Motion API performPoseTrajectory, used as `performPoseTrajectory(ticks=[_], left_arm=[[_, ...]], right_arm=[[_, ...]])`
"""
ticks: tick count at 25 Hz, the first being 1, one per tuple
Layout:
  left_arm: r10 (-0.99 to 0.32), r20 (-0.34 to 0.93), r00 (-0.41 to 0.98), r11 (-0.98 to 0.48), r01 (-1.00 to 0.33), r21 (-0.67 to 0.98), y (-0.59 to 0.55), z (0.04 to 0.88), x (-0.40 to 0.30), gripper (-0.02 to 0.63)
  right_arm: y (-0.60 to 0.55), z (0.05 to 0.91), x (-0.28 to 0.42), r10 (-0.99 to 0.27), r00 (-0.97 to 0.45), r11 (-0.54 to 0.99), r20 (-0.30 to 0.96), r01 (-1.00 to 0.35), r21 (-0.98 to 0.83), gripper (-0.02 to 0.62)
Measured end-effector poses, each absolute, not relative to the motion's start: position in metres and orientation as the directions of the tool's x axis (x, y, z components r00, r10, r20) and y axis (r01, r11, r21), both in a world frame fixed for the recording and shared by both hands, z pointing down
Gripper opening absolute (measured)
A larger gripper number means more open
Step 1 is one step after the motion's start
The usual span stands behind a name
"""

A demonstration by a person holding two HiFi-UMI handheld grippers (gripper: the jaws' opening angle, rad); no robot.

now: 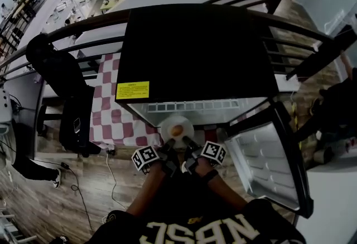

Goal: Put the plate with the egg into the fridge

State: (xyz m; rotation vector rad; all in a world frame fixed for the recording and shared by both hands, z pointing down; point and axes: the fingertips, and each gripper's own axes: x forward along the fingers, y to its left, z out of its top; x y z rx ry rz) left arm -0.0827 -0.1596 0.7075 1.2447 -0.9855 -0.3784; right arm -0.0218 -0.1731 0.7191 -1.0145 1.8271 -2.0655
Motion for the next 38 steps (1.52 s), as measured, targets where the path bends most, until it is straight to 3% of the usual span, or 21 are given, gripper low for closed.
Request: performPoseTrajectory(ticks=[38], left_arm=[[-0.658, 0.530, 0.535, 0.404, -0.343, 0.848, -0.244, 0.754, -0.100, 0.041]], right_arm=[[-0.261, 0.751, -0.034, -0.592, -0.631, -0.163, 0.501, -0.515, -0.841, 0.049]])
